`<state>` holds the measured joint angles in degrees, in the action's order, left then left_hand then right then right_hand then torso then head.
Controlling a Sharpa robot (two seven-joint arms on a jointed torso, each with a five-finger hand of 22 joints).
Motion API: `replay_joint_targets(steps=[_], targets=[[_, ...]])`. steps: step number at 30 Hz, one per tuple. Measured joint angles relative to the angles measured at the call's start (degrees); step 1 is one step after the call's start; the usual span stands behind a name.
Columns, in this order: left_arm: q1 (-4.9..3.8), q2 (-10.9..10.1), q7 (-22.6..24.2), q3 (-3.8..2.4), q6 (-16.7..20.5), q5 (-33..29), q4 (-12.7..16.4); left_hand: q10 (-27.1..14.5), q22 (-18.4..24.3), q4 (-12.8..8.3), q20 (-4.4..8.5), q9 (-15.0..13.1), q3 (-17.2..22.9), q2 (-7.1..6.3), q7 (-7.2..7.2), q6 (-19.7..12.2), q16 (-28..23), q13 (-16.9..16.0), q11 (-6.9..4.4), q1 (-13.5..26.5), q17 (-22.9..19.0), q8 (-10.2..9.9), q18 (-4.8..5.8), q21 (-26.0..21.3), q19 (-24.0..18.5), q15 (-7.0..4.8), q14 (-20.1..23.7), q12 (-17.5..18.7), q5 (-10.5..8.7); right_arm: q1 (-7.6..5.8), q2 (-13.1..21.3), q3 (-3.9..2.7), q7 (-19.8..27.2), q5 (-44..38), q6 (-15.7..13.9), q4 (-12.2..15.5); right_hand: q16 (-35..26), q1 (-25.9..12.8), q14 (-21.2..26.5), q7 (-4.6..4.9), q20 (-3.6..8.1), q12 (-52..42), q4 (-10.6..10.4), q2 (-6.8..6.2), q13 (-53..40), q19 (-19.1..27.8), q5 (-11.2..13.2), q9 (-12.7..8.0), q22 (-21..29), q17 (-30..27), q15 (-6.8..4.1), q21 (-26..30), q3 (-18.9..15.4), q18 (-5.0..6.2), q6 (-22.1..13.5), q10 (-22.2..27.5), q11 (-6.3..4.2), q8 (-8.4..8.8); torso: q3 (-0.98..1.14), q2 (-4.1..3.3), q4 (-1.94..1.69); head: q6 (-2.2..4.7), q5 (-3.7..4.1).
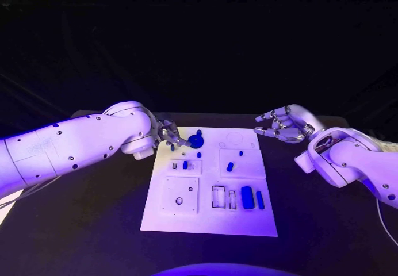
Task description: Assemble the parts on the task board
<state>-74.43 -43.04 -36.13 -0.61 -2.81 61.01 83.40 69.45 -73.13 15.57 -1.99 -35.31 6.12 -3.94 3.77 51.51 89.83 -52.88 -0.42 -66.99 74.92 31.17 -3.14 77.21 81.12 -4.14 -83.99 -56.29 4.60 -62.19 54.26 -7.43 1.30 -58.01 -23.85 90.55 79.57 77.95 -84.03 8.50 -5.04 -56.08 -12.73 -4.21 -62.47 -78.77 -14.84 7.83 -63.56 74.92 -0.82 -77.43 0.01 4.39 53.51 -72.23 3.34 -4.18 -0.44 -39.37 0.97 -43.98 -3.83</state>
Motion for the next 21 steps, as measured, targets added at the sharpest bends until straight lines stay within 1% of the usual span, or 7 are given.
replay_joint_targets(steps=[2, 3, 4, 8, 13, 16, 21], targets=[[-0.76, 0.48, 0.48, -0.06, -1.30, -0.33, -1.58, -0.49, 0.19, 0.11, -0.17, 0.63, 0.11, 0.15, 0.29, -0.29, 0.00, 0.74, 0.32, -0.89, 0.00, -0.53, 0.00, -0.12, -0.17, 0.00, 0.00, 0.60, 0.00, 0.01, -0.01, 0.00, 0.00, 0.02, 0.00, -0.11, 0.00, -0.07, 0.00, 0.00, 0.00, 0.00, 0.00, 0.07, 0.00, 0.00, 0.00, 0.00, 0.00, 0.00, 0.00, 0.00, 0.00, 0.00, 0.00, 0.00, 0.00, 0.00, 0.00, 0.00, -0.05, 0.07, 0.05], [-1.44, 1.18, 1.00, -0.13, -2.82, -0.41, -3.48, -0.57, 0.20, 0.32, -0.17, 1.10, 0.32, 0.21, 0.28, -0.28, 0.00, 0.97, 0.40, -1.41, 0.00, -0.85, 0.00, -0.12, -0.16, 0.12, -0.12, 0.60, 0.00, 0.02, -0.06, 0.00, 0.01, 0.05, 0.00, -0.21, 0.00, -0.07, 0.00, 0.00, 0.00, 0.00, 0.00, 0.07, 0.00, 0.00, 0.00, 0.00, 0.00, 0.00, 0.00, 0.00, 0.00, 0.00, 0.00, 0.00, 0.00, 0.00, 0.00, -0.02, -0.06, 0.11, 0.05], [-1.56, 1.31, 1.09, -0.14, -3.10, -0.41, -3.84, -0.57, 0.20, 0.39, -0.17, 1.26, 0.38, 0.23, 0.28, -0.28, 0.00, 0.99, 0.40, -1.71, 0.00, -0.95, 0.00, -0.12, -0.16, 0.22, -0.13, 0.60, 0.00, 0.02, -0.08, 0.00, 0.01, 0.05, 0.00, -0.23, 0.00, -0.07, 0.00, 0.00, 0.00, 0.00, 0.00, 0.07, 0.00, 0.00, 0.00, 0.00, 0.00, 0.00, 0.00, 0.00, 0.00, 0.00, 0.00, 0.00, 0.00, 0.00, 0.00, -0.03, -0.05, 0.14, 0.05], [-2.58, 3.51, 2.23, -0.20, -6.88, -0.25, -8.86, -0.57, 0.18, 0.39, -0.17, 1.67, 0.39, 0.23, 0.28, -0.28, 0.00, 0.99, 0.40, -1.69, 0.00, -0.95, 0.00, -0.12, -0.16, 0.37, 0.02, 0.60, 0.00, 0.04, -0.26, 0.01, 0.01, 0.09, 0.01, -0.36, 0.00, -0.07, 0.00, 0.00, 0.00, 0.00, 0.00, 0.07, 0.00, 0.00, 0.00, 0.00, 0.00, 0.00, 0.00, 0.00, 0.00, 0.00, 0.00, 0.00, 0.00, 0.00, 0.01, -0.08, 0.03, 0.41, -0.21], [-3.01, 6.47, 3.11, -0.02, -10.69, 0.71, -15.44, 0.99, -1.03, 0.81, -0.79, 2.39, 0.47, 0.64, 0.29, 0.84, 0.00, -0.90, 0.33, -2.09, -0.01, -1.16, 0.00, 0.42, 0.46, 0.38, 0.02, -1.57, 0.00, 0.07, -0.30, 0.02, 0.02, 0.13, 0.01, -0.46, 0.00, -0.07, 0.00, 0.00, 0.00, 0.00, 0.00, 0.06, 0.00, 0.00, 0.00, -0.01, 0.00, -0.01, 0.00, 0.00, 0.00, 0.00, 0.00, 0.00, 0.00, 0.00, 0.01, -0.12, -0.01, 0.87, -0.31], [-3.07, 7.99, 3.27, 0.25, -12.04, 1.81, -18.85, 2.12, -1.69, 0.95, -0.57, 2.81, 0.61, 0.69, -0.12, 1.62, 0.00, -2.36, 0.00, -2.14, -0.01, -1.16, 0.00, 0.70, 0.69, 0.37, 0.02, -3.17, 0.00, 0.07, -0.28, 0.02, 0.02, 0.15, 0.02, -0.47, 0.00, -0.06, 0.00, 0.00, 0.00, 0.00, 0.00, 0.06, 0.00, 0.00, 0.00, -0.01, 0.00, -0.01, 0.00, 0.00, 0.00, 0.00, 0.00, 0.00, 0.00, 0.00, 0.01, -0.15, -0.06, 1.05, -0.41], [-3.13, 9.64, 3.28, 0.70, -13.39, 3.50, -22.30, 2.66, -1.83, 1.17, -0.37, 3.29, 0.38, 0.07, -0.42, 2.34, 0.00, -2.99, -0.14, -1.49, -0.01, -1.16, 0.00, 1.04, 0.89, 0.37, 0.02, -3.86, 0.00, 0.07, -0.36, 0.02, 0.02, 0.16, 0.02, -0.46, 0.00, -0.06, 0.00, 0.00, 0.00, 0.00, 0.00, 0.06, -0.01, 0.00, -0.25, -0.01, 0.00, -0.01, 0.00, 0.00, 0.00, 0.00, 0.00, 0.00, 0.00, 0.00, 0.01, -0.16, 0.01, 1.10, -0.81]])
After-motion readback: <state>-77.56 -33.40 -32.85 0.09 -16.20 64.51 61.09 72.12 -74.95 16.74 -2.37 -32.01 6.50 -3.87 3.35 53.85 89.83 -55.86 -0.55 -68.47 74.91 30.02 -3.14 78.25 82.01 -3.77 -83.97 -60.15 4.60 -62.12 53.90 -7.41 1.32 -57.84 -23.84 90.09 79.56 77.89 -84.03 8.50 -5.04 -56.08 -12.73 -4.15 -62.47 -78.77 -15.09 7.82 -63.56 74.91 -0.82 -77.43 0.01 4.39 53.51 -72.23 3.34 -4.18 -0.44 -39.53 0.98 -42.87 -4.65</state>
